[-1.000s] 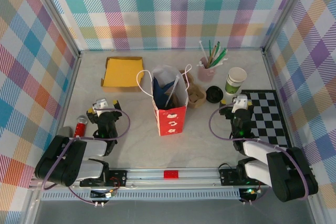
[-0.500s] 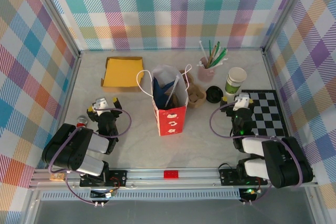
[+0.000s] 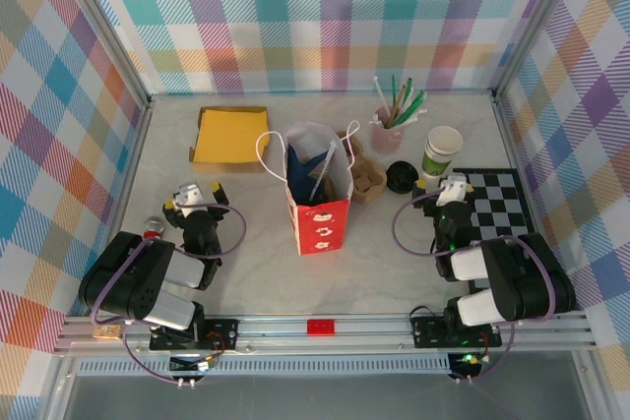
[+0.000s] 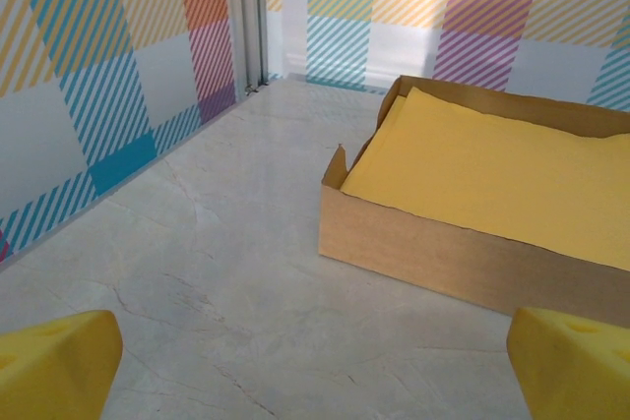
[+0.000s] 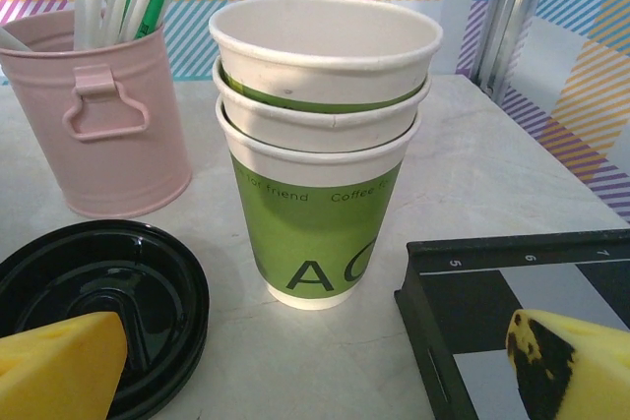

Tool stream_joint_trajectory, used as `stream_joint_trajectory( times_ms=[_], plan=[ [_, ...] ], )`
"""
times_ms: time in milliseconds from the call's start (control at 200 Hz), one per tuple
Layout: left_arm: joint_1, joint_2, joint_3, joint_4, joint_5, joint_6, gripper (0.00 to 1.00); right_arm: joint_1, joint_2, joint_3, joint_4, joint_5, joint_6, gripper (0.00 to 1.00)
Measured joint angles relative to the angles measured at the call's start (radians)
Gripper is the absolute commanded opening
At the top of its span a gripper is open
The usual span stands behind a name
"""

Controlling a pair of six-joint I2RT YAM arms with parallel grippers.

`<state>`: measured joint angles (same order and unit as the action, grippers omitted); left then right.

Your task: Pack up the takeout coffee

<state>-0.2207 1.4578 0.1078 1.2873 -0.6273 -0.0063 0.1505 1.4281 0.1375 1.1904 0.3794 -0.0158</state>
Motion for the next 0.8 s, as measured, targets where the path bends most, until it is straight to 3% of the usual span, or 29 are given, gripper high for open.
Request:
stream_joint_trajectory(
  times_ms=[800],
  plan=[
    [0.001,0.006,0.0,0.006,0.037,0.002,1.0,0.0,0.079,-0.001,0.119,-0.066,-0.02,0.99]
  ],
)
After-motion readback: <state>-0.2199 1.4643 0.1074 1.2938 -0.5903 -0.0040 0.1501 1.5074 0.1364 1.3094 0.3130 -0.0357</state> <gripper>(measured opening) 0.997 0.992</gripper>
